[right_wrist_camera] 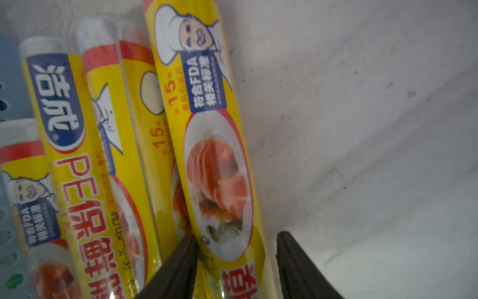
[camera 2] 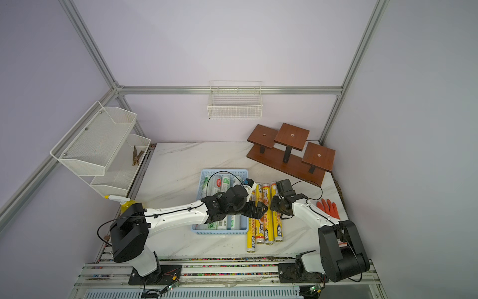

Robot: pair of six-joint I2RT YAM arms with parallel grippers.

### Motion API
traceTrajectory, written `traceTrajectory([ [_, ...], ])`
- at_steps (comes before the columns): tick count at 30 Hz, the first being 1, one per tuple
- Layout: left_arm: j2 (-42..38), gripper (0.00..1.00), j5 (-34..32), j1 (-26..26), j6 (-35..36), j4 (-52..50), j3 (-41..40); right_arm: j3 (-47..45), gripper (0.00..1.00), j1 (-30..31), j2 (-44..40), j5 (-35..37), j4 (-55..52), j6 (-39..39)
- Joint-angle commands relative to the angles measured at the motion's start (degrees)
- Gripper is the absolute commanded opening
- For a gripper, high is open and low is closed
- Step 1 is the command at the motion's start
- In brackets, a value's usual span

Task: Put the plastic wrap into the basket
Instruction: Pick up the plastic wrap from the center of the board.

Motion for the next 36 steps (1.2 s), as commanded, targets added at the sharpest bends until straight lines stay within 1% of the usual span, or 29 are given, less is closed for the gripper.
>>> traceTrajectory([
  [1,0.02,1.0,-0.58,-0.05,1.15,-0.43,1.97,0.96,0.54,-0.15,1.16,1.37,-0.95,-1.99],
  [6,0.04,1.0,-0.94,-0.11,1.42,-0.84,2.23,1.32,0.55,-0.16,2.87,6.64,-2.65,-2.11],
  [11,0.11,1.0,-1.38,-0.06,1.33,-1.04,2.06,1.6,0.55,-0.18,5.36,5.4,-2.59,-2.54],
  [23,-1.11,1.0,-2.83,-0.06,1.09,-1.04,0.82,1.51,0.47,-0.2,6.29,5.79,-2.79,-1.27],
  [29,-1.36,1.0,-2.91,-0.04,1.11,-0.53,0.22,1.49,0.43,-0.16,4.84,7.6,-3.68,-0.44],
  [36,-2.89,1.0,-4.84,-0.04,0.83,0.03,-1.15,2.61,0.4,-0.2,-1.55,10.72,-6.88,0.54],
])
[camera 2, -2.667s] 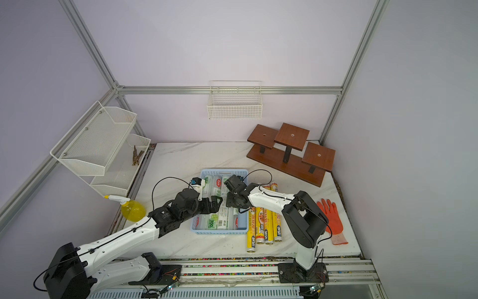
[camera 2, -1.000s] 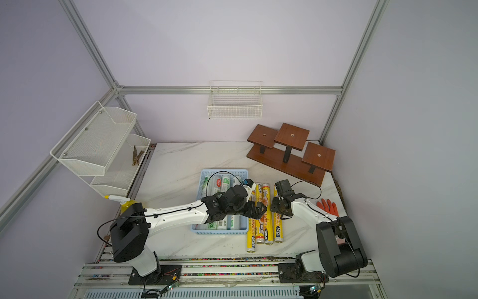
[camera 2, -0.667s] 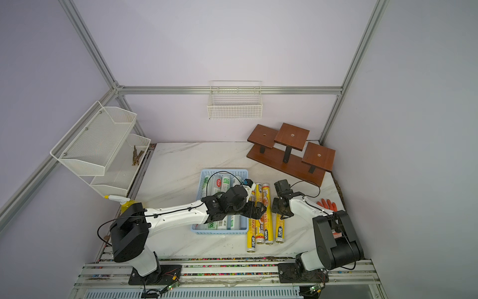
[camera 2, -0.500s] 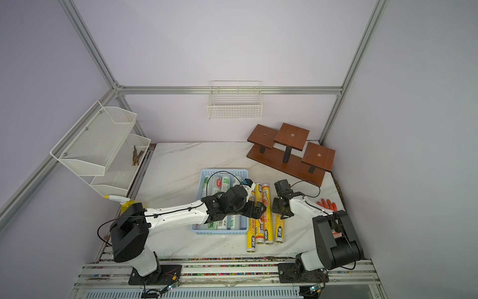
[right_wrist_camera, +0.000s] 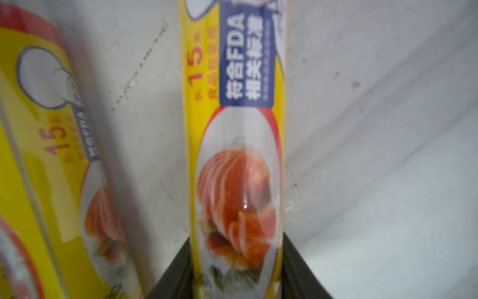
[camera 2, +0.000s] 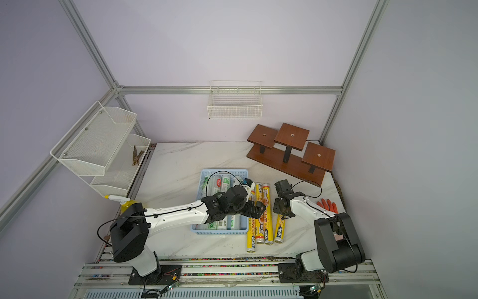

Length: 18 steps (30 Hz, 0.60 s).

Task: Put the plastic wrap into the basket
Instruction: Pick up the plastic wrap from the center of the board.

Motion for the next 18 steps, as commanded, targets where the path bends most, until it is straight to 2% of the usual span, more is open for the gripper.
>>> traceTrajectory([
  [1,-3.39,1.0,-2.96,-0.07,0.61,1.29,-1.46,1.7,0.4,-0.2,-4.7,2.51,-2.91,0.91],
  [4,-6.14,1.0,-7.08,-0.06,-0.31,2.5,-4.08,2.63,0.4,-0.12,-8.95,1.78,-4.41,0.82],
  [7,-9.04,1.0,-11.15,0.02,-0.73,3.4,-6.94,3.92,0.4,-0.12,-13.89,-3.15,-4.7,-0.29],
  [11,-12.75,1.0,-16.38,0.29,-1.28,2.94,-9.69,5.25,0.39,0.72,-18.54,-10.79,-2.61,2.33],
  [18,-18.37,1.0,-19.94,1.38,-2.07,3.01,-13.8,9.14,0.39,9.58,-16.58,-13.23,1.24,7.26],
])
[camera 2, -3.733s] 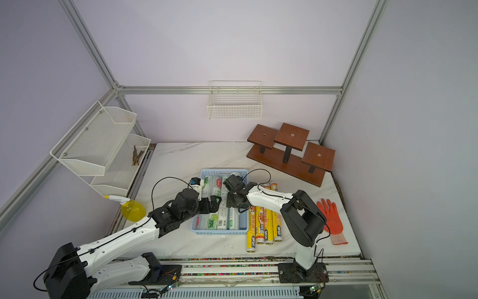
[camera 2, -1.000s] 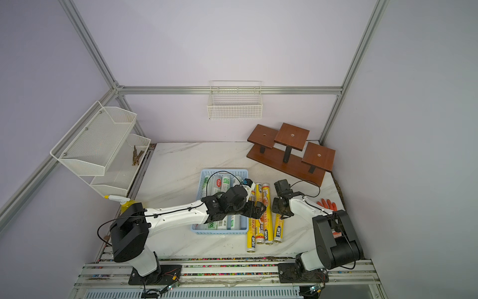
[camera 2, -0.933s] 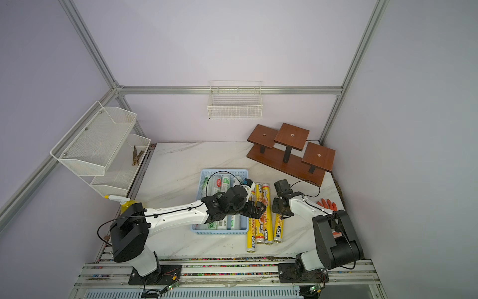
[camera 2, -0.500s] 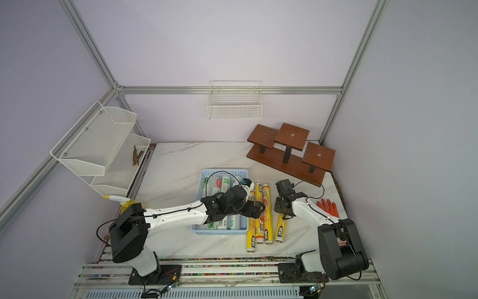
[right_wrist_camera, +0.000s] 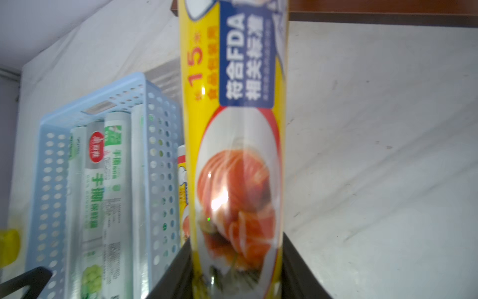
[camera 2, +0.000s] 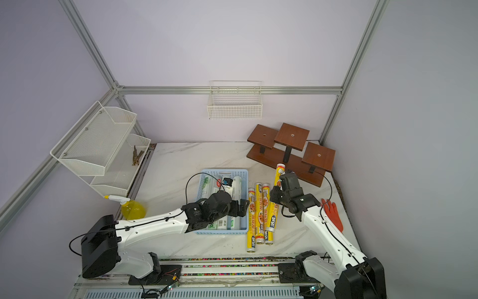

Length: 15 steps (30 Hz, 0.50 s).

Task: Put the plastic wrap into the basket
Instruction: Pick up the plastic wrap from the center of the board, then place the plastic wrap in the basket.

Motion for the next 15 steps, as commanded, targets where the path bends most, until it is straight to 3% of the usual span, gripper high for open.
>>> traceTrajectory([
  [1,-3.67,1.0,-3.55,0.89,-1.63,1.4,-1.26,2.63,0.39,5.36,2.34,-2.61,4.38,3.97],
  [7,-7.26,1.0,-6.68,1.78,-4.13,-0.42,-4.47,7.63,0.39,14.93,8.97,-0.41,8.01,6.91],
  [15,-13.87,1.0,-9.72,3.61,-6.09,-1.65,-9.68,13.46,0.39,21.73,15.41,3.83,8.61,8.93],
])
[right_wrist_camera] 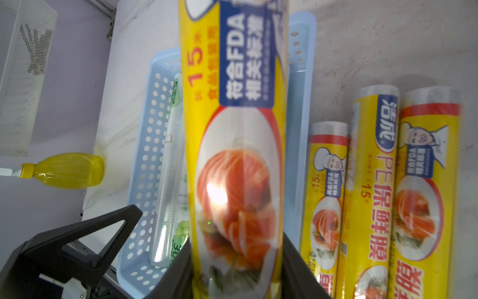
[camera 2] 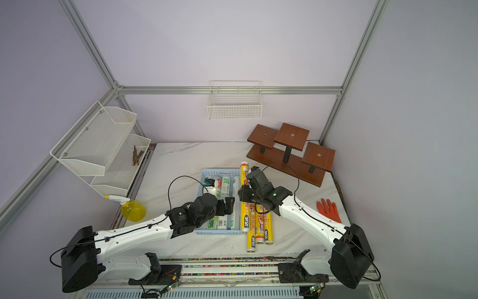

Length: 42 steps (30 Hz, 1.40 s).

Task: Put the plastic wrap into the basket
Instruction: Place the plastic wrap in the basket.

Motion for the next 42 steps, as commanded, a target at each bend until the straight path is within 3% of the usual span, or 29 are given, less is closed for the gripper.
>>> traceTrajectory([
  [1,-4.16,1.0,-3.7,0.89,-1.94,0.38,-1.69,2.9,0.39,1.94,2.5,3.42,2.14,2.07],
  [7,-7.96,1.0,-5.91,1.49,-3.04,-0.4,-3.93,4.28,0.37,3.41,8.21,7.54,1.55,4.96],
  [16,-8.81,1.0,-5.96,1.8,-3.49,-0.51,-4.65,11.5,0.38,5.03,17.71,19.67,-9.1,3.45],
  [24,-6.69,1.0,-4.7,1.84,-3.19,0.34,-3.3,14.34,0.39,5.11,22.28,19.2,-9.91,1.8],
  [29,-5.96,1.0,-4.46,1.87,-3.05,0.12,-2.75,17.26,0.44,5.19,27.21,22.48,-15.38,0.8],
  [42,-5.35,1.0,-4.11,1.83,-3.87,0.59,-2.84,17.24,0.52,6.28,29.17,21.4,-14.71,1.97],
])
